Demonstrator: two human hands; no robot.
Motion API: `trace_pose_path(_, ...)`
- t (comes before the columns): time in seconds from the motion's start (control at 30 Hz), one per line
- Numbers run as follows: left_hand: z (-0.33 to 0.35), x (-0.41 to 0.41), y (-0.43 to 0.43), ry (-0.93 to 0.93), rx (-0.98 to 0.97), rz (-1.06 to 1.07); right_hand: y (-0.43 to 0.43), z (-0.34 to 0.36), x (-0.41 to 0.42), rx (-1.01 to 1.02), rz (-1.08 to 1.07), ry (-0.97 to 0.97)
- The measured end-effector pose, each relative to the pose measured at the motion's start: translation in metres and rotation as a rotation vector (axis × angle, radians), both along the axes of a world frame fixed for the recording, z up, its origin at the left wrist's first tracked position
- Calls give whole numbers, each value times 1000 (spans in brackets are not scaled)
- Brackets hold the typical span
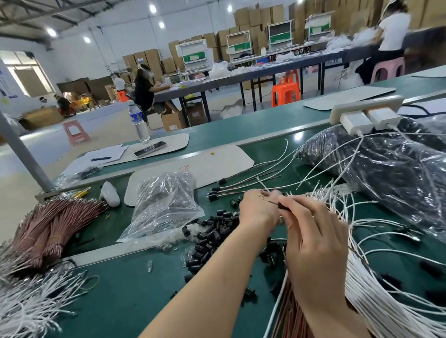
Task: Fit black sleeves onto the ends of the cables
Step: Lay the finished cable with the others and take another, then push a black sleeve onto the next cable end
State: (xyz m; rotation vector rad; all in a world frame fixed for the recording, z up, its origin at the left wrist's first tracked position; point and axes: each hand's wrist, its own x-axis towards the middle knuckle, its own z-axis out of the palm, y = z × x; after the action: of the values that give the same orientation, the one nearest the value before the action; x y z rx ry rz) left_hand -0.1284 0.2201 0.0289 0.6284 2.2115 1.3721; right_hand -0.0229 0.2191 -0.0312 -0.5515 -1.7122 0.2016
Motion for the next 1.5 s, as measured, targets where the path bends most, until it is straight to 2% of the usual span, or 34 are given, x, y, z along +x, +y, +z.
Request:
trace_pose_path(0.13,29,-22,-37,31,217,193,0,0,1,-22,1,-21)
trace_pose_path(0.33,38,-85,-163,-306,560,492,-4,-1,-2,-22,66,-60)
trace_pose_path(0.53,-15,-98,-251,-444,457,683,-10,-2,-6,31,137,-84)
trace_pose_path(0.6,-23,-91,-261,-333,311,680,-11,-3,-6,30,159,-103)
trace_pose_path(0.63,-28,-84,-262,-186,188,643,-12,-3,-7,26,158,-116)
trace_pose_path(0.7,-34,-65,-255,270,-36,491,-12,-2,-7,12,145,-145)
trace_pose_path(0.77,-36,-35,-237,615,-76,223,-12,-2,-7,-9,130,-157)
trace_pose_path(0.83,-42,-14,-210,805,-119,-62,-12,-2,-6,-40,128,-134)
trace_pose_path(0.93,-54,2,-171,998,-228,-290,-12,-2,-6,-72,131,-94)
trace_pose_path(1.07,-62,13,-140,1074,-387,-413,-12,0,-5,-95,157,-61)
trace_pose_path(1.27,-65,12,-117,1077,-527,-366,-13,1,-3,-158,159,-93)
trace_pose_path(1.33,-61,8,-119,1076,-445,-336,-13,1,-2,-187,168,-99)
trace_pose_path(1.5,-59,-16,-164,870,113,-35,-9,-3,-4,-244,205,-176)
